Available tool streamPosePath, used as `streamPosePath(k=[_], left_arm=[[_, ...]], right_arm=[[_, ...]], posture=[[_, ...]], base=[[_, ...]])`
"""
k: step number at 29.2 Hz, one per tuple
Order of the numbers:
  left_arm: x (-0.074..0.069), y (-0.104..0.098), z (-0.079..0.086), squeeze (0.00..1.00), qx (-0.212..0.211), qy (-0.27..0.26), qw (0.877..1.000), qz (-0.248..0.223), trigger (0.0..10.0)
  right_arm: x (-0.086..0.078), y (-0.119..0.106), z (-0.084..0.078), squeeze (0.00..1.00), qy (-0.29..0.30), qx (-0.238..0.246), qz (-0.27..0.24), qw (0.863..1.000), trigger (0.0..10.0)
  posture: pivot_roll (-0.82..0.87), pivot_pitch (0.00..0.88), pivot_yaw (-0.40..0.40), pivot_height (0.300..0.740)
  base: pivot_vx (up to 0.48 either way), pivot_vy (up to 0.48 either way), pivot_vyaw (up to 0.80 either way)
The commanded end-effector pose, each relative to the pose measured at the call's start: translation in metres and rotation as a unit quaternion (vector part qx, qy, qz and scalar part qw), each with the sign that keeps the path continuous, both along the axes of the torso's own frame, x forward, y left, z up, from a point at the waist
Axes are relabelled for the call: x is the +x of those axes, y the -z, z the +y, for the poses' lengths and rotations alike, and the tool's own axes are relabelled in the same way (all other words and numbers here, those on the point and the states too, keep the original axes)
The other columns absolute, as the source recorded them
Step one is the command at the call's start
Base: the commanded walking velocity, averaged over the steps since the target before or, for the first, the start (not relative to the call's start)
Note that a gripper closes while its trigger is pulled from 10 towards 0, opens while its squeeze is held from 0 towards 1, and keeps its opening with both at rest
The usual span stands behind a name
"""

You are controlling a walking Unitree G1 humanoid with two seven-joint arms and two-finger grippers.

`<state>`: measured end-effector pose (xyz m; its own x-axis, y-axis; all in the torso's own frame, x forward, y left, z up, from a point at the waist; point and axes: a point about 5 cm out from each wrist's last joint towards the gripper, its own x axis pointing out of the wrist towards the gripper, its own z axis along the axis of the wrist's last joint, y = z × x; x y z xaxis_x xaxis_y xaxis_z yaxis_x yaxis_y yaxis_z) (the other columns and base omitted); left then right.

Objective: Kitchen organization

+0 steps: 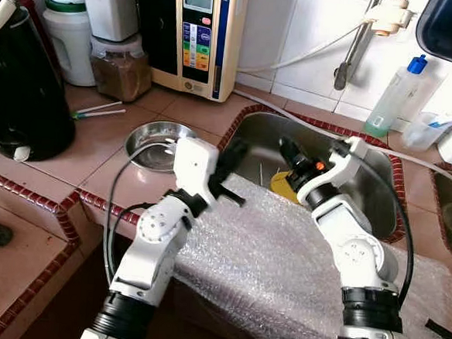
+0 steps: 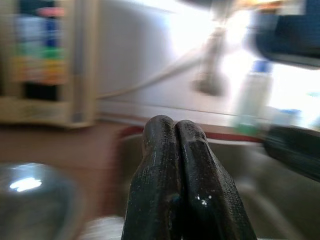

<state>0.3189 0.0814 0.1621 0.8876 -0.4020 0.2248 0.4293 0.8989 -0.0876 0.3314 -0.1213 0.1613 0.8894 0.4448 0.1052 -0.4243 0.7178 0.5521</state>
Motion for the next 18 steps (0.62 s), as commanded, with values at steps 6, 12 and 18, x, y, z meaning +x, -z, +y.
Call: streamPosePath(k=[6,12,18], left_arm=[[0.017,-0.003,0.028,1.0,-0.036,-0.101,0.994,0.017,10.0],[0.024,0.006,0.049,1.0,-0.054,-0.175,0.981,0.058,10.0],[0.031,0.013,0.062,1.0,-0.074,-0.215,0.97,0.088,10.0]], right_arm=[[-0.011,-0.01,0.012,1.0,-0.032,-0.054,-0.053,0.997,10.0],[-0.022,-0.005,0.023,1.0,-0.053,-0.066,-0.061,0.995,10.0],[-0.033,-0.001,0.032,1.0,-0.072,-0.075,-0.065,0.992,10.0]], posture=[[0.06,0.0,-0.055,0.74],[0.06,0.0,-0.046,0.74],[0.06,0.0,-0.042,0.74]], base=[[0.0,0.0,0.0],[0.0,0.0,0.0],[0.0,0.0,0.0]])
